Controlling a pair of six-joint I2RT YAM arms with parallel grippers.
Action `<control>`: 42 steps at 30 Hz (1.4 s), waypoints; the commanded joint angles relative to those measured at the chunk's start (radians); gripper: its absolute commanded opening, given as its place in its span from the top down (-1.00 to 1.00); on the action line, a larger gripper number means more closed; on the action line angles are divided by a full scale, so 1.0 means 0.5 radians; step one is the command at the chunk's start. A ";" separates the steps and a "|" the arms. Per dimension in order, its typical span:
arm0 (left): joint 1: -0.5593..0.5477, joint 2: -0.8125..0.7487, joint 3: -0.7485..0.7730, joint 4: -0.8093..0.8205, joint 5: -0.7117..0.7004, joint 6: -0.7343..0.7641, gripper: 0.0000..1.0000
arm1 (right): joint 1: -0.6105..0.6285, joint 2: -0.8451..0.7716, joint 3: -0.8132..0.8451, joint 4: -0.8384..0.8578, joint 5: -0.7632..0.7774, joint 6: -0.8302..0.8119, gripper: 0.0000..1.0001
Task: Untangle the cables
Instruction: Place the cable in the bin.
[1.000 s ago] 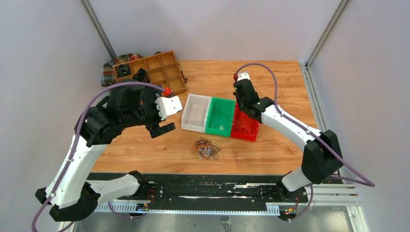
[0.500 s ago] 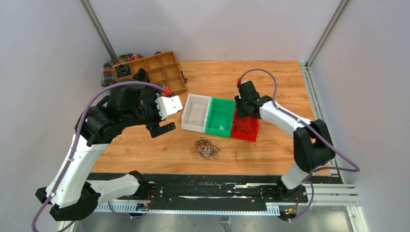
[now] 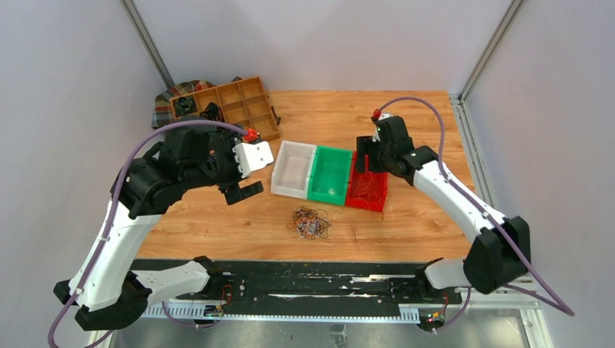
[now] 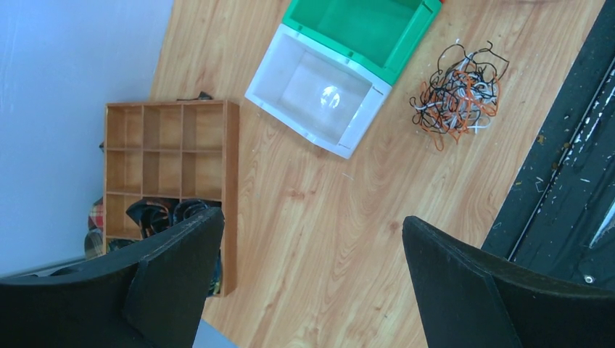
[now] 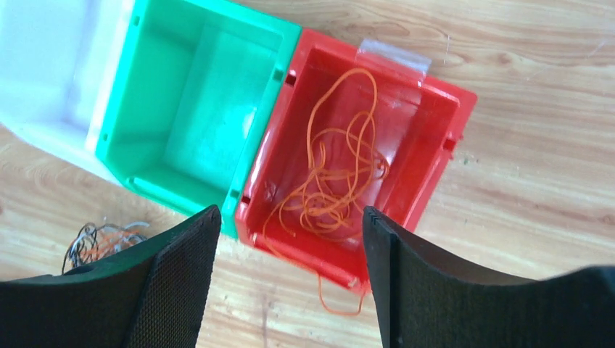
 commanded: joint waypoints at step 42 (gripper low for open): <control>-0.008 0.038 0.116 -0.024 0.031 -0.030 -0.96 | 0.007 -0.424 -1.055 0.195 -0.216 0.256 0.51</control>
